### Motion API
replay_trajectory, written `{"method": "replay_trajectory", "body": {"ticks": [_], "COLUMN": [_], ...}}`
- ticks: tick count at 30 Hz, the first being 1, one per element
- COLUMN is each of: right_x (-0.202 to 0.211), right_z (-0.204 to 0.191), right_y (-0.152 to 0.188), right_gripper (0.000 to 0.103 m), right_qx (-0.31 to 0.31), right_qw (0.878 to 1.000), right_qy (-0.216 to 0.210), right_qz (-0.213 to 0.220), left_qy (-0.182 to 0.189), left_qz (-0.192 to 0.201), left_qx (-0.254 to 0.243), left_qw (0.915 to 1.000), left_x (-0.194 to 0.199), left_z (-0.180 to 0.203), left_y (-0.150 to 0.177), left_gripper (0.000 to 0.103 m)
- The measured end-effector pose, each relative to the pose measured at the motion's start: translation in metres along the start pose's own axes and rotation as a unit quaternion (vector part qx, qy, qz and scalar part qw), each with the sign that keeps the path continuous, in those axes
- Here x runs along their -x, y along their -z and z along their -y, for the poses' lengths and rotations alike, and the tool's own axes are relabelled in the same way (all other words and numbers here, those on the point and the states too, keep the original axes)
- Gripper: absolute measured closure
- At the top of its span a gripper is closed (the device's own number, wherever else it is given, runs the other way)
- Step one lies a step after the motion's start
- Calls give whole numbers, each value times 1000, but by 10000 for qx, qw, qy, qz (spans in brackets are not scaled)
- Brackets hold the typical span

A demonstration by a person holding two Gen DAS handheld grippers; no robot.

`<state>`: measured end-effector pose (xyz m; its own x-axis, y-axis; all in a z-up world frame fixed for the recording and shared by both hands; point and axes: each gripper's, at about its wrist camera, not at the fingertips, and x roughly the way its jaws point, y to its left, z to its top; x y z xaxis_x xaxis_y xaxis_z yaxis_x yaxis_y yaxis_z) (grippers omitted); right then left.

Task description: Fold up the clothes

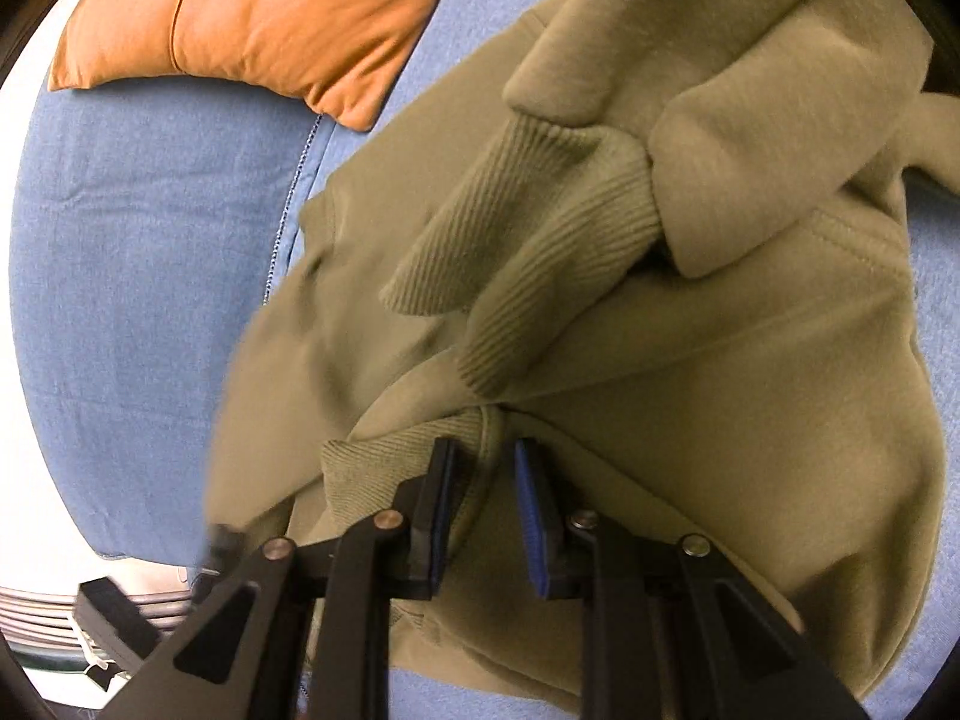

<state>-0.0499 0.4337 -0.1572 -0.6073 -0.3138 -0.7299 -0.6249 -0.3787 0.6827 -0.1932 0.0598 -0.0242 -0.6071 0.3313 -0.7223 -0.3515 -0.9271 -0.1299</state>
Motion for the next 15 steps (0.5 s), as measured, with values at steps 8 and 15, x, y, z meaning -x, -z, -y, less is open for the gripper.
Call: {"method": "replay_trajectory", "body": {"ticks": [8, 15], "right_x": [-4, 1], "right_z": [-8, -26], "right_y": [0, 1], "right_gripper": [83, 83], "right_qx": [153, 491], "right_qw": [9998, 9979], "right_qy": [82, 201], "right_qz": [43, 372], "left_qy": [-2918, -2101], "left_qz": [1243, 910], "left_qx": [4480, 4683], "left_qw": [8359, 8534], "left_x": [125, 115], "left_z": [-248, -242], "left_y": [37, 41], "left_gripper": [87, 69]}}
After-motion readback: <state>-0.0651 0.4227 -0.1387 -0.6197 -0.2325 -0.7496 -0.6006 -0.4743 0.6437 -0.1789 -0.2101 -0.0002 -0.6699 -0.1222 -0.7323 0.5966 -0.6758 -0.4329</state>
